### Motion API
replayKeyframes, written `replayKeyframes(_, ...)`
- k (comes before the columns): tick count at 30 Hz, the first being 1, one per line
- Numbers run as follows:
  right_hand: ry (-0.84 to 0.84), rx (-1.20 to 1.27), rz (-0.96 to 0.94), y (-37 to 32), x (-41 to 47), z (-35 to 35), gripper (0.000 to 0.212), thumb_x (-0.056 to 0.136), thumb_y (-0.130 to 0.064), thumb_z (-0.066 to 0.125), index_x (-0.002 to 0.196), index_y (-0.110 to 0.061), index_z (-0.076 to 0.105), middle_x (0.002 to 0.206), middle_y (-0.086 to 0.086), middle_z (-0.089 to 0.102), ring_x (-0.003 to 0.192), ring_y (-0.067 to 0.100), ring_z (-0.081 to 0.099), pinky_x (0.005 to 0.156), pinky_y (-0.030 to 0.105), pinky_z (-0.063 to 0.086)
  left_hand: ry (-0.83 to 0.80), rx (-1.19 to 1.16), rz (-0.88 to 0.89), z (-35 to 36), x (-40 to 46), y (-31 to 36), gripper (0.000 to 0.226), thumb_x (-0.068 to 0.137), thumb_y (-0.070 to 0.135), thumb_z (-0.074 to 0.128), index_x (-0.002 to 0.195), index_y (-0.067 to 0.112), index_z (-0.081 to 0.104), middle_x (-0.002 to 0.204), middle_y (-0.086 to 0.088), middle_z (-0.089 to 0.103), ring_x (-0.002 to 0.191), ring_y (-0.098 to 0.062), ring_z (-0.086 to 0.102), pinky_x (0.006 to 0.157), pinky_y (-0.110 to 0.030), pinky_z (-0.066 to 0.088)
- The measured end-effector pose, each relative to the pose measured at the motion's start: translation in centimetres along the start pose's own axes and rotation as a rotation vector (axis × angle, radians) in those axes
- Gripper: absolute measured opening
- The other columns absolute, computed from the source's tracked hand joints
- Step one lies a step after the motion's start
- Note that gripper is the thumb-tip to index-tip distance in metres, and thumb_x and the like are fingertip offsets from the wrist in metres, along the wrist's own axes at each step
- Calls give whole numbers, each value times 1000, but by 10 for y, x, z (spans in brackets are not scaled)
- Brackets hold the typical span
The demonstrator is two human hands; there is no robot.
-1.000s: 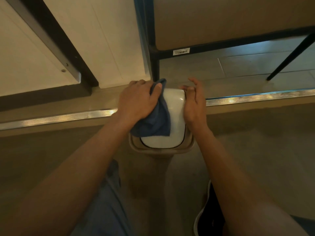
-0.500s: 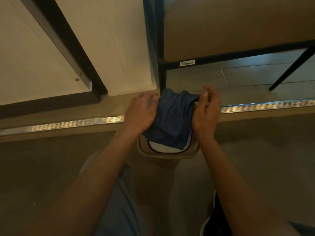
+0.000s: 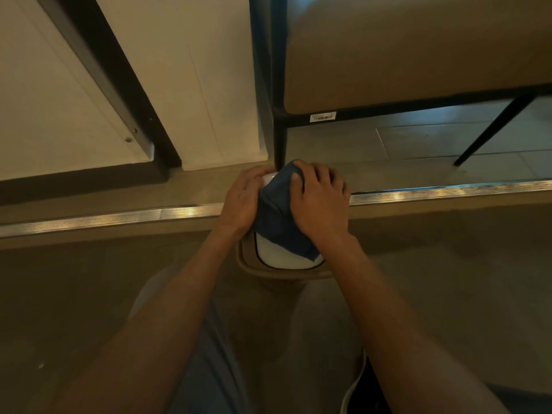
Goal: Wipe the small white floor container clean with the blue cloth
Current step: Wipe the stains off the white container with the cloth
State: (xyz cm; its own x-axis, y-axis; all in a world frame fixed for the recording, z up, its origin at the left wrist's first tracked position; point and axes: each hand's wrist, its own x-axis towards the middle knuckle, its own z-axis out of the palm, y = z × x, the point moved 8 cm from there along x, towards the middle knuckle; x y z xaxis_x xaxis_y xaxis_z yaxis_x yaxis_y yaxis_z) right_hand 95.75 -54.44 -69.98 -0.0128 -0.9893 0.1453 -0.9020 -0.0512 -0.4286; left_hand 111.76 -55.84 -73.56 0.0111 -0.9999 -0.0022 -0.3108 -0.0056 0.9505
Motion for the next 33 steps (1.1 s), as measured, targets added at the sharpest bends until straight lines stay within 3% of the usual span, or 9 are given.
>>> replayKeyframes(3,-19,102,55,14,10,0,40,106,-37,28,138,-21,46,140,12,50,126,35,47,104,53,40,30,-46,11,1,-5,-2,38,105,23,35,130,11,61,132,-5,59,116,-6,55,97,-7,40)
replayKeyframes(7,-63,183,126,29,24,2,36,105,-33,30,126,-16,54,125,12,57,109,31,56,94,47,46,71,-64,49,3,-5,-3,43,100,33,34,126,11,62,127,-6,61,118,-15,57,105,-30,45)
replayKeyframes(11,-212,262,273,43,43,8,34,104,-36,31,97,-16,57,93,7,59,83,21,55,75,34,38,125,-54,77,2,-6,-3,39,102,32,37,124,15,64,123,-1,63,115,-11,58,103,-30,46)
replayKeyframes(14,-268,208,205,37,50,8,35,104,-34,33,98,-11,59,85,4,57,83,22,56,71,31,37,141,-53,91,1,-5,-2,37,102,30,37,122,16,64,122,1,63,113,-10,59,102,-30,47)
replayKeyframes(17,-203,395,20,28,41,5,27,102,-30,43,116,-18,64,107,1,64,98,15,58,83,26,43,162,-19,92,-1,-6,-3,41,102,34,35,125,17,64,122,4,62,113,-9,58,102,-34,48)
replayKeyframes(20,-89,517,-73,33,25,0,29,97,-30,51,122,-26,63,119,-3,63,109,12,57,96,31,47,176,19,69,-2,-7,-4,41,103,39,33,127,22,62,122,8,60,111,-9,58,101,-39,50)
replayKeyframes(24,34,606,104,43,7,0,33,101,-38,48,131,-28,58,129,-6,58,117,9,53,103,33,45,182,19,63,-2,-10,-1,42,103,41,33,128,23,61,124,7,60,112,-11,58,100,-43,51)
replayKeyframes(28,61,458,271,42,-3,1,43,104,-45,36,142,-27,46,141,-1,48,123,15,49,101,36,42,180,23,59,-2,-11,-2,45,102,43,30,129,23,61,125,6,61,113,-10,57,101,-43,51)
replayKeyframes(33,-184,201,371,38,27,6,55,99,-56,31,133,-17,51,129,12,53,116,32,53,99,48,42,199,50,72,-2,-9,-3,49,100,46,29,127,22,62,123,4,64,113,-10,59,101,-42,50)
